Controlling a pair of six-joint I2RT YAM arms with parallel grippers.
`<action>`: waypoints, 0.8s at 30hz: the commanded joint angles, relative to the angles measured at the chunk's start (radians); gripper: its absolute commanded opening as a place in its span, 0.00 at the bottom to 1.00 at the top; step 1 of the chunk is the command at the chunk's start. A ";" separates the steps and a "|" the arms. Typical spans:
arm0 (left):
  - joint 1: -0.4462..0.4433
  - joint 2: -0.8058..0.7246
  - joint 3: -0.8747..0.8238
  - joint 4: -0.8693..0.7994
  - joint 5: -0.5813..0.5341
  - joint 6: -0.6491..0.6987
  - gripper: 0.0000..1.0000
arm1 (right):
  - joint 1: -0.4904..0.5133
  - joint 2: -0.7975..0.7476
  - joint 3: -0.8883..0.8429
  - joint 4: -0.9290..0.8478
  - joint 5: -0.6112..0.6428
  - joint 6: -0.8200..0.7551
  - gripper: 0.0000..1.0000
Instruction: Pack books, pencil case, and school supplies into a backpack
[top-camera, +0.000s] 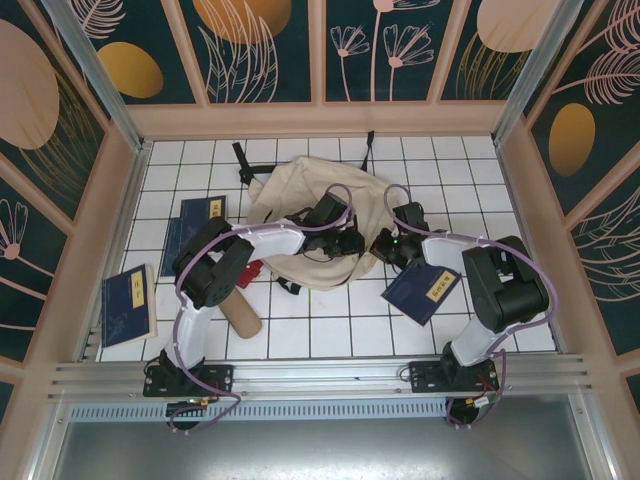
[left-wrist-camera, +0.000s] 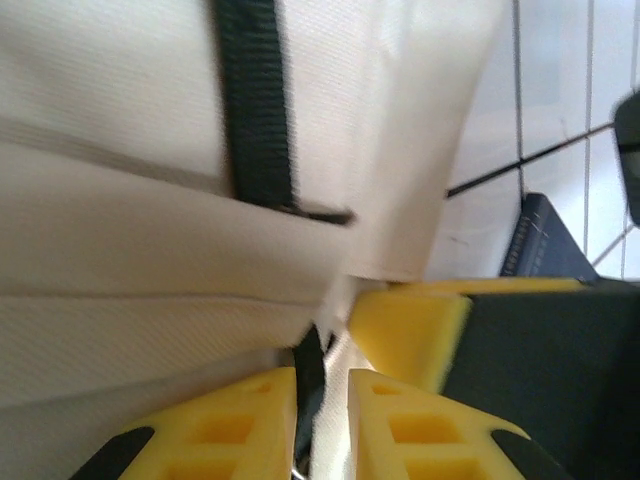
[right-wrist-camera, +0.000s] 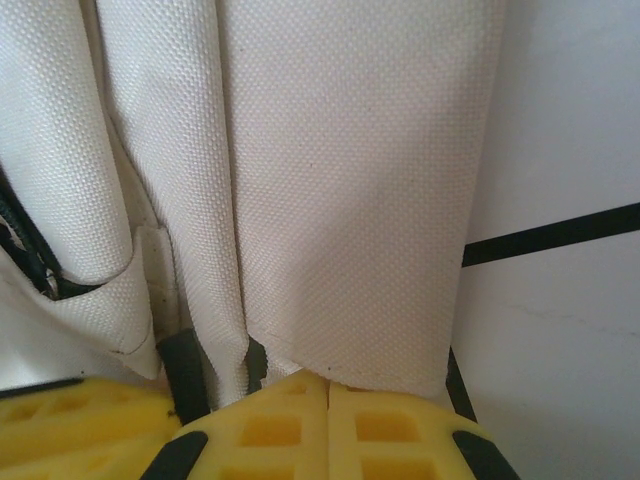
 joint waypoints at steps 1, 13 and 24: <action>-0.014 -0.057 -0.009 0.051 0.035 0.053 0.21 | 0.004 0.022 -0.008 0.002 -0.027 0.013 0.00; -0.014 -0.052 -0.011 -0.058 -0.112 0.024 0.29 | 0.005 0.010 -0.017 0.000 -0.021 0.016 0.00; -0.014 -0.020 -0.025 -0.021 -0.026 -0.023 0.26 | 0.005 0.020 -0.013 0.007 -0.031 0.017 0.00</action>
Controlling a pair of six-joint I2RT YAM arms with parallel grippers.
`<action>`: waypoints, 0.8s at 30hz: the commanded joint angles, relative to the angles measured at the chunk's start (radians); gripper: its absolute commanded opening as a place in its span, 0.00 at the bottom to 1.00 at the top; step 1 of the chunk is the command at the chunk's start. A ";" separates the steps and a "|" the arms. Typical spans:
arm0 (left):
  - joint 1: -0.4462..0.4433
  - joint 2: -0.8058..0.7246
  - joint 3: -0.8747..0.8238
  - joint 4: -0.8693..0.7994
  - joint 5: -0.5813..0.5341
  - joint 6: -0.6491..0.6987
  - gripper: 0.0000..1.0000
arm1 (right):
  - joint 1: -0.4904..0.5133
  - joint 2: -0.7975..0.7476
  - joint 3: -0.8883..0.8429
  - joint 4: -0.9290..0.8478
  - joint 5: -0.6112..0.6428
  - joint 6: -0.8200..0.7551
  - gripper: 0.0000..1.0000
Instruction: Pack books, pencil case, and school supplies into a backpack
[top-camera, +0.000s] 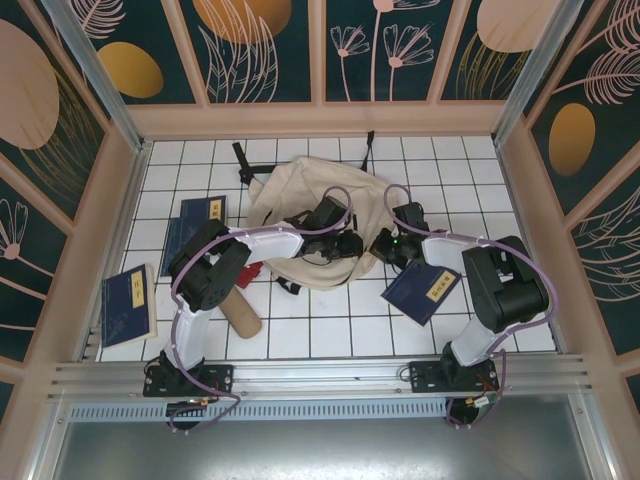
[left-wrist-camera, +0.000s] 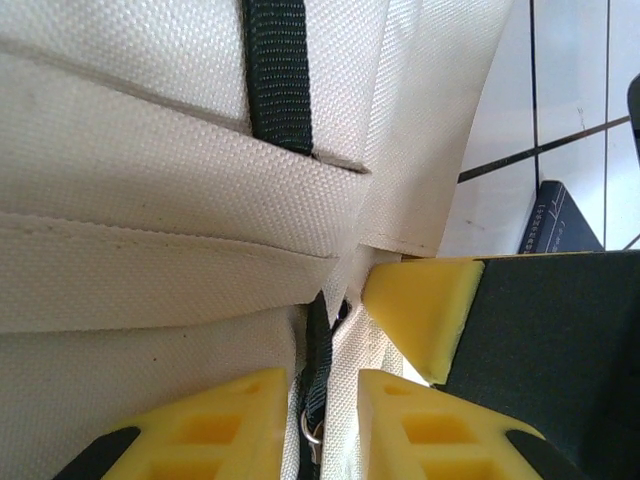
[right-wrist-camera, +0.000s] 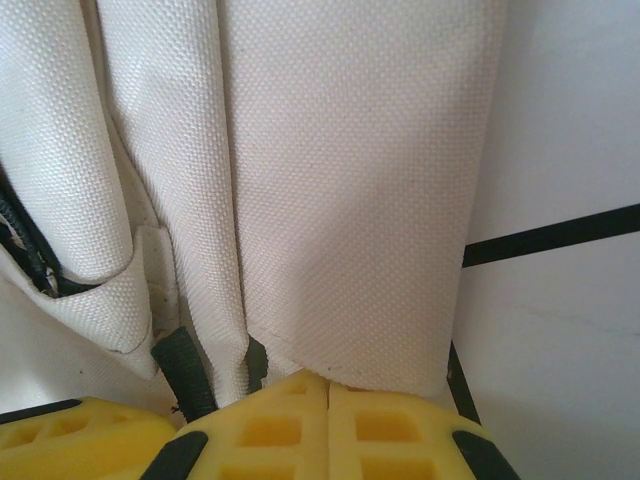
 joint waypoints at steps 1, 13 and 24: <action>-0.002 0.021 0.024 -0.005 0.024 -0.014 0.26 | 0.005 0.021 -0.012 0.005 -0.028 0.016 0.00; -0.002 0.139 0.187 -0.072 -0.115 -0.017 0.26 | 0.003 0.024 -0.014 0.005 -0.031 0.006 0.00; -0.001 0.048 0.152 -0.084 -0.136 0.025 0.00 | -0.006 0.021 -0.011 -0.002 0.011 0.005 0.00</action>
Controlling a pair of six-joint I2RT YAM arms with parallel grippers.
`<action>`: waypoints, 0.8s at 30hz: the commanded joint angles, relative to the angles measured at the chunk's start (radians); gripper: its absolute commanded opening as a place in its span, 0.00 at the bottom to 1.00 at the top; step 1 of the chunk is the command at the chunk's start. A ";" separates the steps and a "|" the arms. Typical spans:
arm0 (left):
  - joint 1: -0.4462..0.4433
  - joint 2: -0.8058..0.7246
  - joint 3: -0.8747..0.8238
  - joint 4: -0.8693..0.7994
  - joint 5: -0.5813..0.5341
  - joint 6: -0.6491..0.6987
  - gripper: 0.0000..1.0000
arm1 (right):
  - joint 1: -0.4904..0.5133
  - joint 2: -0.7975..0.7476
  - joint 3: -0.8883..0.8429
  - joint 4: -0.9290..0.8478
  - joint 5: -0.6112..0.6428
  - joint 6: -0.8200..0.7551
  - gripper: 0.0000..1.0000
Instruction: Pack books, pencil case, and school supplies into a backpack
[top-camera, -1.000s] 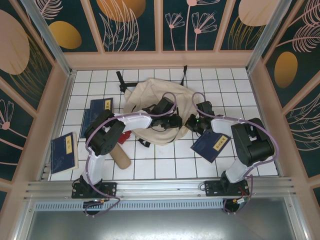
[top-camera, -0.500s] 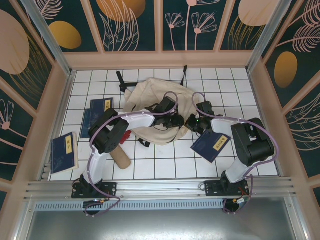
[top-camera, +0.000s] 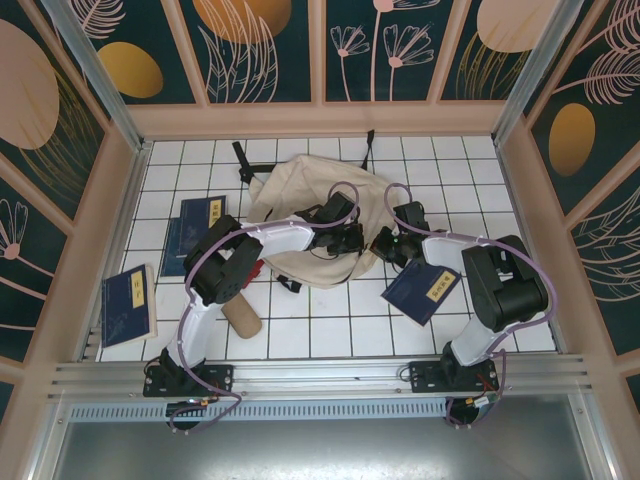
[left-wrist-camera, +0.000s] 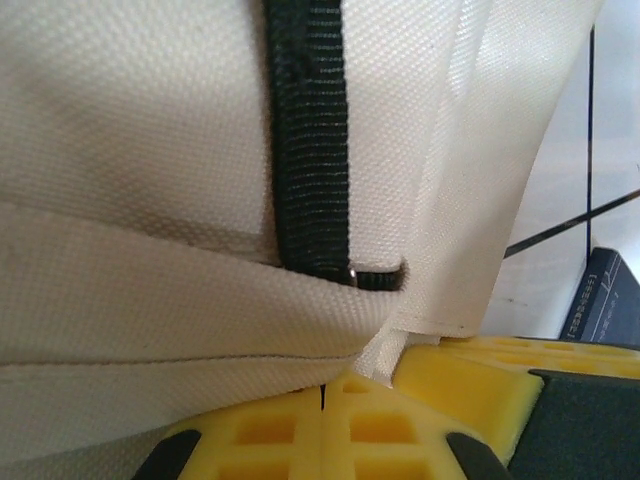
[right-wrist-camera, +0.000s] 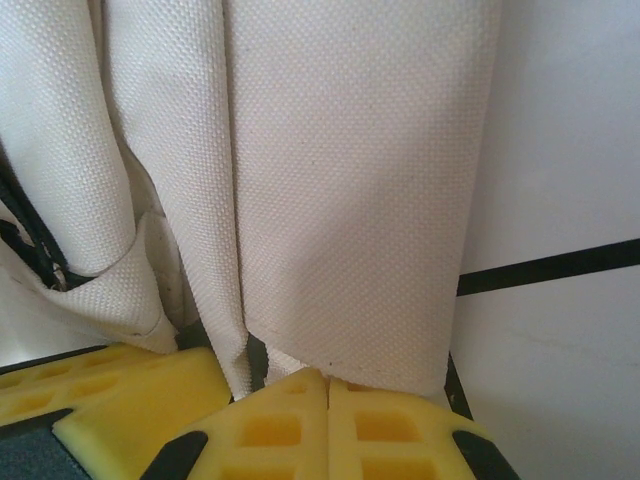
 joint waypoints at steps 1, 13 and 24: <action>-0.001 -0.086 -0.017 0.006 -0.058 0.033 0.00 | -0.001 0.015 -0.007 -0.028 0.016 0.004 0.00; 0.000 -0.321 -0.198 -0.088 -0.187 0.055 0.00 | 0.019 0.015 0.011 -0.015 0.169 0.087 0.00; 0.000 -0.453 -0.296 -0.183 -0.305 0.042 0.00 | 0.028 0.009 0.005 0.002 0.284 0.176 0.00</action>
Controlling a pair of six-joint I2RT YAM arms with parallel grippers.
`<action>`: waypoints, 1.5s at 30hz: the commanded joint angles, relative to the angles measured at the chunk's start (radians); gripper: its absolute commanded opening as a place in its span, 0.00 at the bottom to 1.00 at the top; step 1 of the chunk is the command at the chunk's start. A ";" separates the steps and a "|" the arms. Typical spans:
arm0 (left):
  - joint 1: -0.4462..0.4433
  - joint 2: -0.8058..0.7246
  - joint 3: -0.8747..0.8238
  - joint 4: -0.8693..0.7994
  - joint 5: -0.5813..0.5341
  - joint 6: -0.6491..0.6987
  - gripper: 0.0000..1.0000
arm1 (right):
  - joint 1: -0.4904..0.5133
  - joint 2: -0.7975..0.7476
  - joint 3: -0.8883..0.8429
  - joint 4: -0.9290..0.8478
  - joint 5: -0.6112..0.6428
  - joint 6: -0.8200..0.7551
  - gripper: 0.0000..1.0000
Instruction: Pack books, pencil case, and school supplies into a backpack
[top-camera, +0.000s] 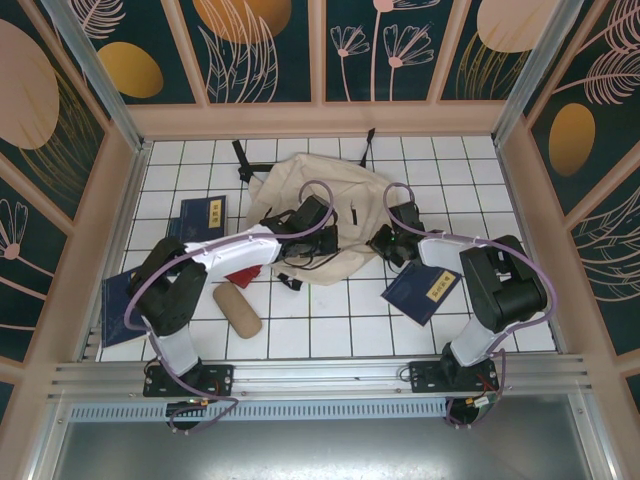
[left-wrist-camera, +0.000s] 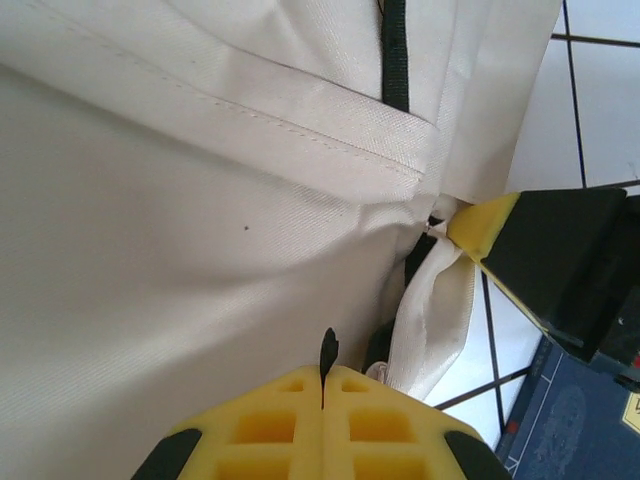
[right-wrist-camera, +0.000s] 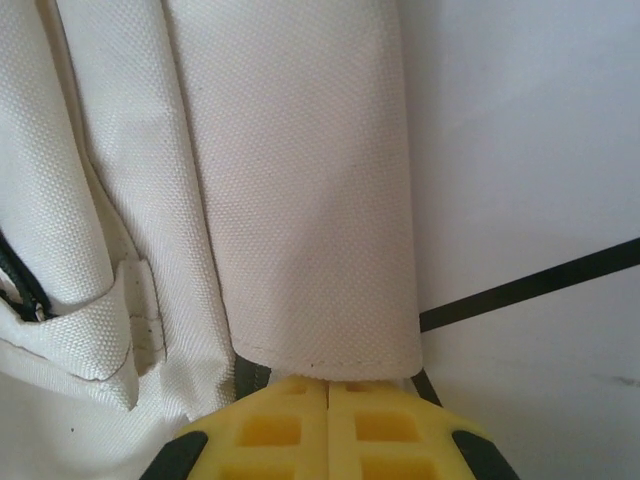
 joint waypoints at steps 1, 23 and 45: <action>0.006 -0.052 -0.018 -0.079 -0.085 0.007 0.00 | -0.010 0.010 0.000 -0.017 0.129 0.038 0.00; 0.014 -0.201 -0.094 -0.066 -0.095 0.044 0.00 | -0.079 -0.001 0.043 0.079 -0.045 -0.147 0.00; -0.098 -0.002 0.141 -0.303 -0.245 -0.097 0.62 | -0.001 -0.046 0.010 0.150 -0.243 -0.113 0.00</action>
